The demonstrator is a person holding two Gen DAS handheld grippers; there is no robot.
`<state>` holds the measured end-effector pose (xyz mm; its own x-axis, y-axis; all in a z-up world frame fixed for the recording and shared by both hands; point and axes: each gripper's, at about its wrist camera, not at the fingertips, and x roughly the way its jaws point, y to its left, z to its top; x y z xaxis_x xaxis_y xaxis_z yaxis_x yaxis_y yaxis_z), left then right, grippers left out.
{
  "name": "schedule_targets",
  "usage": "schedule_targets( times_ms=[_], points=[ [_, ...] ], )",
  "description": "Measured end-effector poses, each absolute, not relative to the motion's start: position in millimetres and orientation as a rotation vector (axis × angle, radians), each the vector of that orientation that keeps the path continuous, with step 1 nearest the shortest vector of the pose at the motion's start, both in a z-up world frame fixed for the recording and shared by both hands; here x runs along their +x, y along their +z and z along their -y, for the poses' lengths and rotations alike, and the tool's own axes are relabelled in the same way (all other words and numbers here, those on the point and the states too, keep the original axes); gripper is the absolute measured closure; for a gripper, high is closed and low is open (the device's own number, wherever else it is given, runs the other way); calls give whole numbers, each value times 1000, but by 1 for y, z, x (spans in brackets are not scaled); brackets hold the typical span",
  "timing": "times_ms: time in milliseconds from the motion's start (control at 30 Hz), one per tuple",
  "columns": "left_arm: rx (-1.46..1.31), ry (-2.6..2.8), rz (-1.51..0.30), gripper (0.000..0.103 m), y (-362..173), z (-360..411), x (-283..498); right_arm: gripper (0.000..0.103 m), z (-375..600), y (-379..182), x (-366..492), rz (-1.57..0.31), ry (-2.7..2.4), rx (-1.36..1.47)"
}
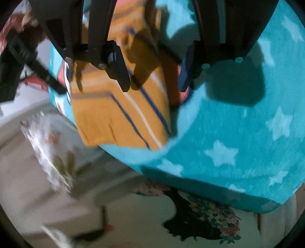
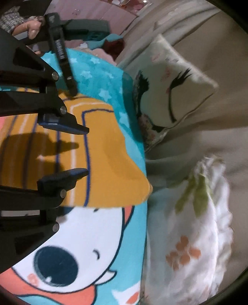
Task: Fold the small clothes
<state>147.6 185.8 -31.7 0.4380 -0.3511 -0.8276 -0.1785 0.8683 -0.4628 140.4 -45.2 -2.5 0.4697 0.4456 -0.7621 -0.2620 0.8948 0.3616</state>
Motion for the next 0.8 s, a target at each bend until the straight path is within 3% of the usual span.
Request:
schedule_targets(
  times_ms=[267, 367, 467, 667, 800],
  points=[
    [-536, -302, -1174, 51, -45, -151, 198, 64, 58, -46, 148, -1058, 254, 149],
    [-507, -300, -1196, 42, -55, -140, 211, 64, 67, -54, 149, -1049, 237, 154],
    [-530, -299, -1212, 41, -58, -148, 219, 63, 70, -52, 151, -1053, 255, 152],
    [-456, -230, -1202, 41, -29, -168, 189, 57, 120, -21, 123, -964, 251, 352],
    [-344, -216, -1180, 41, -9, -163, 152, 57, 155, -30, 98, -989, 204, 450]
  ],
)
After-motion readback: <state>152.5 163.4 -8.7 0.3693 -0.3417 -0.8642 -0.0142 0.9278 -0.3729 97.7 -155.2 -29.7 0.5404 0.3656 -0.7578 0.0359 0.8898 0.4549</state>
